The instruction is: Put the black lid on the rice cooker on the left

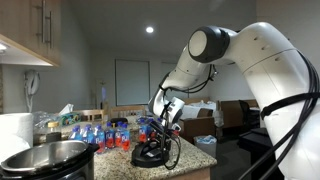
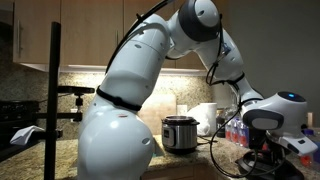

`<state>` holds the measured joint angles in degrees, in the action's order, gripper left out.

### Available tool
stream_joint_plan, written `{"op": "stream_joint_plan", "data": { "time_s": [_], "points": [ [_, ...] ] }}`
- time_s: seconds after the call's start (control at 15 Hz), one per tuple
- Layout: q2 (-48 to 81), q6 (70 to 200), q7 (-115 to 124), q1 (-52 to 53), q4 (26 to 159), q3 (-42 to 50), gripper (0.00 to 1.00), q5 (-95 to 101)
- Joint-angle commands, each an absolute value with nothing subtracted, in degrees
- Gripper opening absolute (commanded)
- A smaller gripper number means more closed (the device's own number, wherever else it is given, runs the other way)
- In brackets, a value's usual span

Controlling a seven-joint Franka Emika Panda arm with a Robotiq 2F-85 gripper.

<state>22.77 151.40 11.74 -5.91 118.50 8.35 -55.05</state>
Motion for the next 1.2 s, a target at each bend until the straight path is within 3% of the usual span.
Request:
{"op": "stream_joint_plan", "data": {
  "time_s": [0.0,0.53,0.6,0.73,1.13],
  "points": [
    [21.7,151.4,12.7,-7.0,117.7,5.1,1.0,-60.1],
    [21.7,158.1,7.2,-6.1,115.7,1.7,0.98,-77.9],
    [22.3,158.5,6.6,-6.0,115.2,1.4,0.74,-79.2],
    [23.6,158.6,6.2,-6.2,114.4,1.2,0.69,-80.3],
    [23.2,160.0,-2.8,-7.6,114.0,0.6,0.29,-93.2]
  ]
}}
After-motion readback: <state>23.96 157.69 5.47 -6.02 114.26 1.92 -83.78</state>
